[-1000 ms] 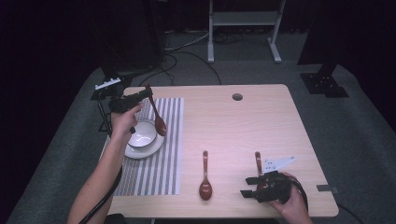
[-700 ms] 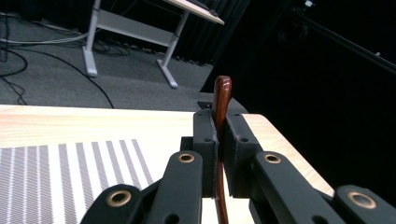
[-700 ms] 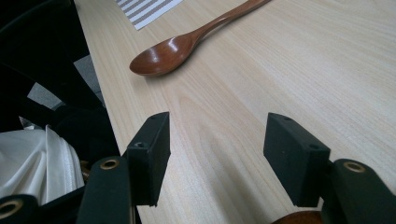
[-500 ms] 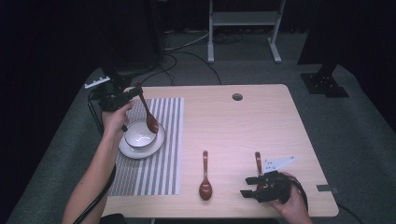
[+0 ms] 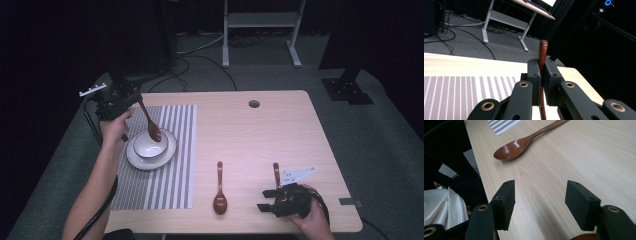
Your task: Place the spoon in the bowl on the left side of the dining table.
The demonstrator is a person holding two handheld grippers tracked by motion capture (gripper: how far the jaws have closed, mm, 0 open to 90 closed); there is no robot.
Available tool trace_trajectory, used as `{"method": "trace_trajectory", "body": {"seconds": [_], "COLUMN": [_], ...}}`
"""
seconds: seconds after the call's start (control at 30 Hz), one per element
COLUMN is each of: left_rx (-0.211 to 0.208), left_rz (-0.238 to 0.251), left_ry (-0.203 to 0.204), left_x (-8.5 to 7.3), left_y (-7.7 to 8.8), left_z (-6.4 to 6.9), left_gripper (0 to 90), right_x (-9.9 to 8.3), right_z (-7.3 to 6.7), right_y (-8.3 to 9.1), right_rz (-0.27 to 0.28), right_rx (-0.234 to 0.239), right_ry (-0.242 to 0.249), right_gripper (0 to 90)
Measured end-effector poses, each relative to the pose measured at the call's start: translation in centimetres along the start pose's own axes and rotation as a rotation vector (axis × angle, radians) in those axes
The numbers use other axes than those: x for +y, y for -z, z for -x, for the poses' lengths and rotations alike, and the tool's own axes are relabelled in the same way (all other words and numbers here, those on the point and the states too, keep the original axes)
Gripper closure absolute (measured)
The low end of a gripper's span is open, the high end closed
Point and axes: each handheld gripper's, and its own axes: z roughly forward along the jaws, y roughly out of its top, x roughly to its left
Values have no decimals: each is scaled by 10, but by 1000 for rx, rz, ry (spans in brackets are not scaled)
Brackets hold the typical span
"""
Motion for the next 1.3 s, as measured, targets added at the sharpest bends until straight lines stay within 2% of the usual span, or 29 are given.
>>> {"method": "trace_trajectory", "body": {"seconds": [0.67,1.3], "left_rx": [57,87], "left_rz": [31,35], "left_ry": [29,71], "left_x": [3,-9], "left_y": [15,17], "left_z": [-22,-40], "left_gripper": [846,846], "right_x": [0,0], "right_z": [1,1], "right_y": [0,-1], "right_rz": [3,2], "right_rx": [1,3], "right_ry": [-2,-4], "right_gripper": [399,400]}}
